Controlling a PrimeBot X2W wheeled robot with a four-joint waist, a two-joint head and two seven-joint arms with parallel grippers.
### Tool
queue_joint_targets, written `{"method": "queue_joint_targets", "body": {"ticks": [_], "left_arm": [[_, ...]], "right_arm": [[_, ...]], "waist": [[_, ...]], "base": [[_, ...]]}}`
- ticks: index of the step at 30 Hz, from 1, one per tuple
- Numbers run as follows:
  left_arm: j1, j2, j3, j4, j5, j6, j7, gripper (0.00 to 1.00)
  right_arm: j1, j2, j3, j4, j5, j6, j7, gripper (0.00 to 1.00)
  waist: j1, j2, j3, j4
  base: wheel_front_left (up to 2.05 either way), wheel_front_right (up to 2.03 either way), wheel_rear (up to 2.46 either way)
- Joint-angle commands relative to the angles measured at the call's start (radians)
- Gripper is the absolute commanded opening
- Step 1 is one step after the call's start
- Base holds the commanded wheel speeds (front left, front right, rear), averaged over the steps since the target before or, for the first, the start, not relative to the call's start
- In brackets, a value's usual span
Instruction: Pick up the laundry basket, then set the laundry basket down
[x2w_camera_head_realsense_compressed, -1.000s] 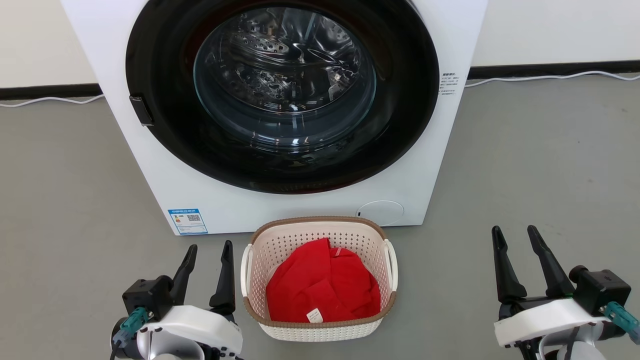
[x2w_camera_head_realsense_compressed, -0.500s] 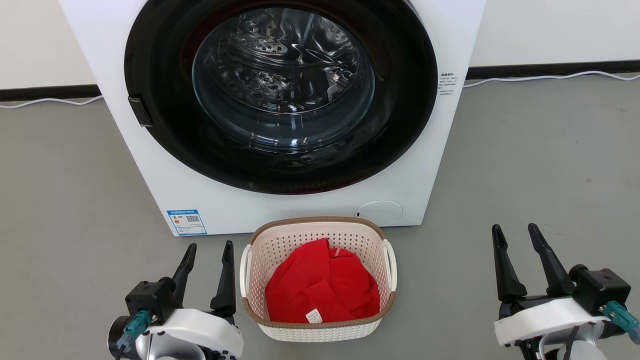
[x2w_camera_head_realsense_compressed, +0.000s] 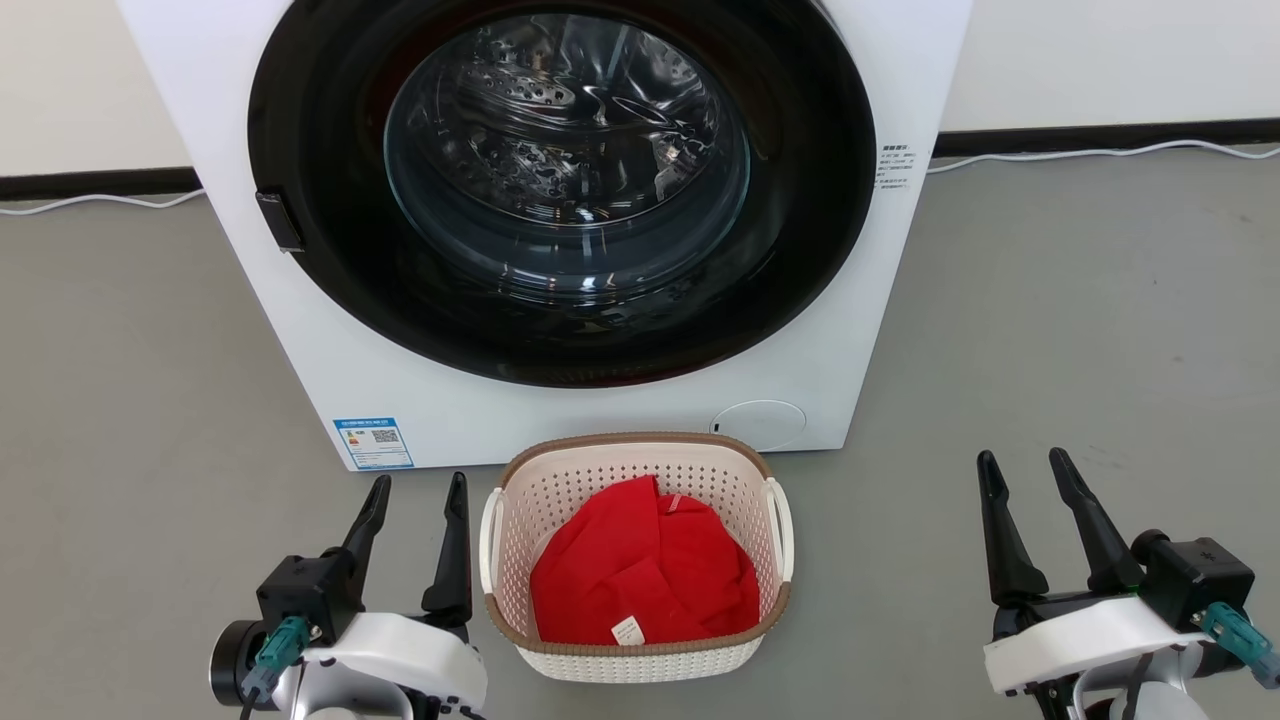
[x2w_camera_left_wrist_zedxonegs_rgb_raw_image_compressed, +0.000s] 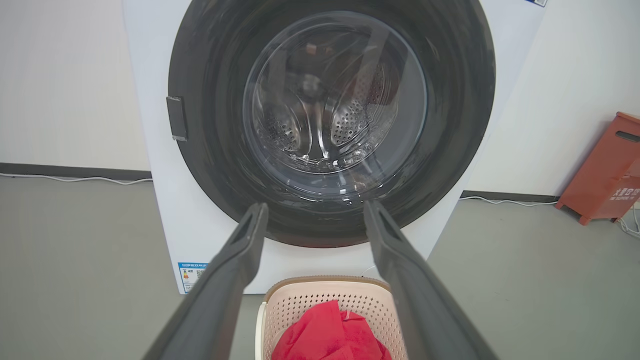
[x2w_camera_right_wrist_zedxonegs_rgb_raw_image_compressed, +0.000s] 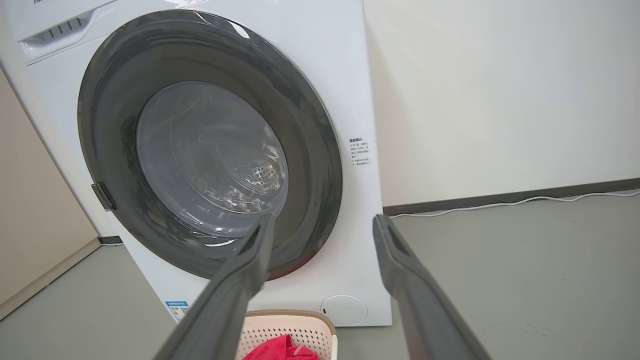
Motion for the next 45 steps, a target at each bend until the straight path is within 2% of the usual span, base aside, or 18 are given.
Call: {"method": "queue_joint_targets", "body": {"ticks": [1,28,29,35,39,45], "left_arm": [[-0.012,0.008,0.034,-0.030,0.007,0.015,-0.006,1.00],[-0.008,0.008,0.027,-0.023,-0.010,0.004,-0.006,1.00],[0.009,0.000,-0.001,0.001,-0.008,0.005,0.000,0.00],[0.029,-0.005,0.005,0.045,-0.037,0.003,0.010,0.00],[0.028,-0.005,0.013,0.042,-0.081,0.000,0.022,0.00],[0.027,-0.004,0.022,0.039,-0.147,-0.006,0.038,0.00]], "right_arm": [[-0.020,-0.010,0.024,-0.023,-0.009,0.007,-0.014,1.00],[-0.020,-0.012,0.027,-0.021,-0.003,0.007,-0.014,1.00],[0.000,-0.001,0.003,0.002,0.000,0.000,0.000,0.00],[0.015,0.012,0.002,0.040,0.027,0.000,0.009,0.00],[0.015,0.013,-0.002,0.036,0.071,0.000,0.021,0.00],[0.013,0.016,-0.007,0.034,0.136,0.001,0.038,0.00]], "waist": [[0.0000,0.0000,0.001,-0.001],[0.0000,0.0000,0.004,-0.004],[0.0000,0.0000,0.004,-0.004],[0.0001,0.0000,0.004,-0.004],[0.0022,0.0000,0.002,-0.002],[0.0001,0.0000,0.003,0.000]], "base": [[0.00,0.00,0.00],[0.00,0.00,0.00],[0.00,0.00,0.00],[0.00,0.00,0.00],[0.00,0.00,0.00],[0.00,0.00,0.00]]}}
